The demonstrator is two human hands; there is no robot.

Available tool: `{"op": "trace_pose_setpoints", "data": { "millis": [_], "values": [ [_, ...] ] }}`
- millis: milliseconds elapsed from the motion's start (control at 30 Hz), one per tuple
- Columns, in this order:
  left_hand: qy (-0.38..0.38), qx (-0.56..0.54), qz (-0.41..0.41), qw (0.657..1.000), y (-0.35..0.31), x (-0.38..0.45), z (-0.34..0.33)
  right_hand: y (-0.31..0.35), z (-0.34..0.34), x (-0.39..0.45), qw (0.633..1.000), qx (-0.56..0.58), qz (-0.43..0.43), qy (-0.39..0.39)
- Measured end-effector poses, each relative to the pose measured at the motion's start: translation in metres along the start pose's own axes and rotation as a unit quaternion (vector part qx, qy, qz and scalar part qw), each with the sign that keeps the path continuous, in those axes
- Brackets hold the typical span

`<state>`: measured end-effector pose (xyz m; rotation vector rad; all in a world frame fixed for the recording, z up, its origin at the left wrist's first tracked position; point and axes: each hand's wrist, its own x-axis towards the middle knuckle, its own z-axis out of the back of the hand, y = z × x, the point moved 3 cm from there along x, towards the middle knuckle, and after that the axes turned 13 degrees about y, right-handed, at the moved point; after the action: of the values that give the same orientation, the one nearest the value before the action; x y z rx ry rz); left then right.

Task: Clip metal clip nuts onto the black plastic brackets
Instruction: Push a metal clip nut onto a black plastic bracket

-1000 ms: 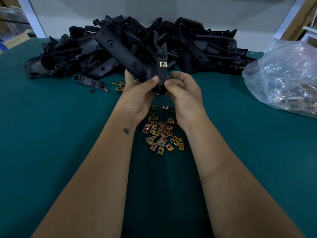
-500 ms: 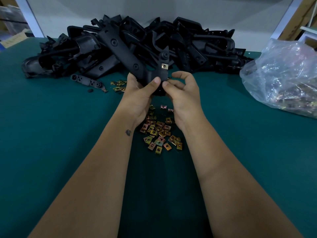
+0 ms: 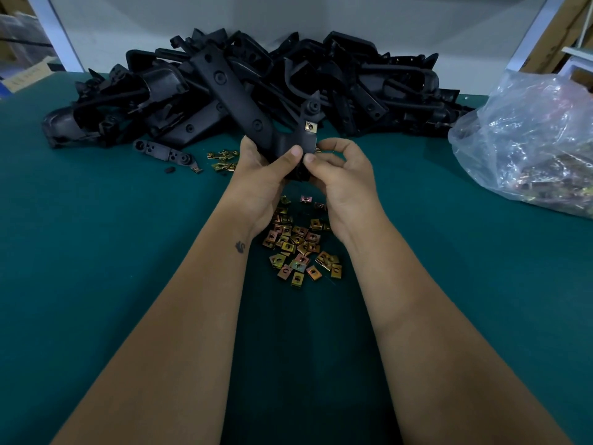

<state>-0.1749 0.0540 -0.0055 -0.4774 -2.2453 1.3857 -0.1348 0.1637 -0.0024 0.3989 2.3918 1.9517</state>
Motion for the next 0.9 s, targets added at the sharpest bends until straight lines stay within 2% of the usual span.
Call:
{"op": "trace_pose_setpoints", "data": {
  "millis": [167,333,467,700,800,900],
  "values": [
    [-0.032,-0.147,-0.002,0.989,0.0,0.004,0.0,-0.001,-0.005,0.0,0.998,0.06,-0.002,-0.002],
    [0.011,-0.157,-0.011,0.987,-0.001,0.004,-0.001,0.003,-0.005,-0.001,0.985,0.172,0.005,0.001],
    [0.037,-0.146,-0.015,0.988,0.004,0.002,-0.008,0.005,-0.001,-0.002,0.983,0.182,-0.002,-0.002],
    [0.023,-0.15,-0.03,0.988,0.005,0.004,-0.007,0.003,-0.003,-0.003,0.994,0.108,0.002,-0.025],
    [-0.03,-0.186,-0.033,0.981,0.007,0.007,-0.004,0.003,-0.007,-0.003,0.998,-0.017,0.031,-0.06],
    [-0.082,-0.194,-0.038,0.977,0.009,0.009,0.001,0.003,-0.015,-0.006,0.984,-0.152,0.061,-0.067]
  ]
}}
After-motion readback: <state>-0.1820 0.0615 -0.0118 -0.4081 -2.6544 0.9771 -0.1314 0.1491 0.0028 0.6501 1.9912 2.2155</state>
